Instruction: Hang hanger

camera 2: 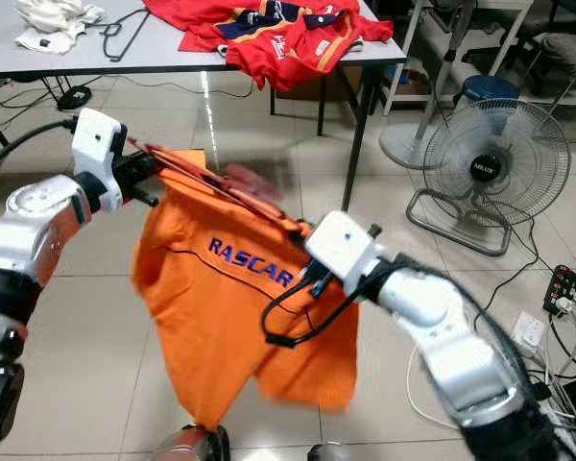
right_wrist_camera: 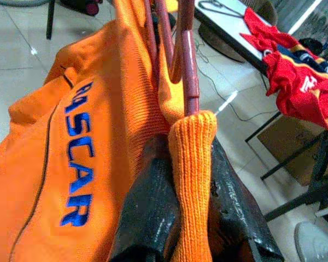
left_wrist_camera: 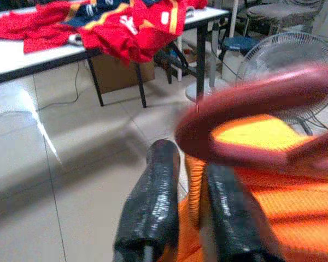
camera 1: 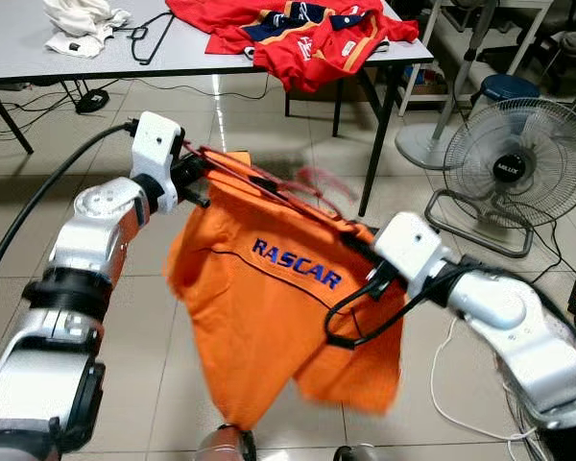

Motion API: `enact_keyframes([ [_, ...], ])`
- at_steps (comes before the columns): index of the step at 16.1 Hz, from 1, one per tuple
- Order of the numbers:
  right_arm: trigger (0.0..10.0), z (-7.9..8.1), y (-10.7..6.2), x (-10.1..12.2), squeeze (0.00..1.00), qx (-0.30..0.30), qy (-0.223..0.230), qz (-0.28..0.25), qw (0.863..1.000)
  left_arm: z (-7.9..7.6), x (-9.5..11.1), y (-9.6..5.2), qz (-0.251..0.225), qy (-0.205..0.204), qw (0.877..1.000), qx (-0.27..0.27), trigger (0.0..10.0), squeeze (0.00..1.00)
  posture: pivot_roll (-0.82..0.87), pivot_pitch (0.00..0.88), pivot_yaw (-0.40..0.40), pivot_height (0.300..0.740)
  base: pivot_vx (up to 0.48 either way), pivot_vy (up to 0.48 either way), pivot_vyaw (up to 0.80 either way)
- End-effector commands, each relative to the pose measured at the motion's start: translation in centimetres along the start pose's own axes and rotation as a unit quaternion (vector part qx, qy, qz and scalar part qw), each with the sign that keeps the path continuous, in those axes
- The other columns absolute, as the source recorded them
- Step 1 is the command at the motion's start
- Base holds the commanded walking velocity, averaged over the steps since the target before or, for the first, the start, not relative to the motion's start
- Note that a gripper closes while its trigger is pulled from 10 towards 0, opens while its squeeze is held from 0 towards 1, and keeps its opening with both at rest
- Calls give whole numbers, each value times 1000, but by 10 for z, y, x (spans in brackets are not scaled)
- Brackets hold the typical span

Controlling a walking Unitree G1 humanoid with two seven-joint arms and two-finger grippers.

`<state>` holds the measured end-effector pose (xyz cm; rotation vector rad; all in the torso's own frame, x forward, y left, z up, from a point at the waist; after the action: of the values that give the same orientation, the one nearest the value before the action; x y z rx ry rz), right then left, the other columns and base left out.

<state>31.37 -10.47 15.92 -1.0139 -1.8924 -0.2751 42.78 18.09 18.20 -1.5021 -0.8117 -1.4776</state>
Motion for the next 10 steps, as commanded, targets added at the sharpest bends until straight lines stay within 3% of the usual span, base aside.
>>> enact_keyframes([
  [1, 10000, -26, -19, -34, 0, -29, 14, 68, 997, 57, 8, -30, -11, -10, 993, 117, 10000, 1000, -66, 85, 49, 740, 0, 0, 0],
  [3, 10000, -42, -15, -12, 0, -9, 20, 24, 999, 29, -14, -29, 6, -27, 998, 58, 10000, 1000, -70, 79, 29, 740, 0, 0, 0],
  [4, 10000, -44, -15, -10, 0, -7, 21, 20, 1000, 24, -16, -29, 7, -30, 998, 49, 10000, 1000, -70, 79, 29, 740, 0, 0, 0],
  [6, 10000, -62, -14, 4, 0, -1, 30, -7, 1000, -7, -34, -33, 22, -46, 999, -18, 10000, 1000, -69, 74, 7, 740, 0, 0, 0],
  [7, 10000, -72, -13, 21, 0, 8, 45, -39, 998, -31, -41, -35, 24, -58, 996, -60, 10000, 1000, -69, 71, -10, 740, 0, 0, 0],
  [8, 10000, -78, -13, 33, 0, 17, 55, -62, 996, -45, -40, -36, 23, -65, 995, -75, 10000, 1000, -70, 70, -16, 740, 0, 0, 0],
  [9, 10000, -81, -13, 36, 0, 20, 59, -69, 996, -48, -38, -35, 18, -79, 994, -73, 10000, 1000, -69, 70, -18, 740, 0, 0, 0],
  [10, 10000, -84, -12, 41, 0, 27, 69, -78, 994, -44, -29, -32, -5, -145, 989, -39, 10000, 1000, -70, 70, -24, 740, 0, 0, 0],
])
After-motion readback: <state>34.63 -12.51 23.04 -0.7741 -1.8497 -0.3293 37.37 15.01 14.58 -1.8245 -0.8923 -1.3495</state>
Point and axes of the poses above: a point about 5 cm out from each wrist's last joint towards the gripper, its own y axis pointing out of the wrist towards the gripper, its own x axis along the axis of the wrist's last joint, z = x × y, the point moved 6 cm from there along y, pointing out of the wrist towards the gripper, and after that the axes turned 4 degrees about -y, right-handed, at the moved point
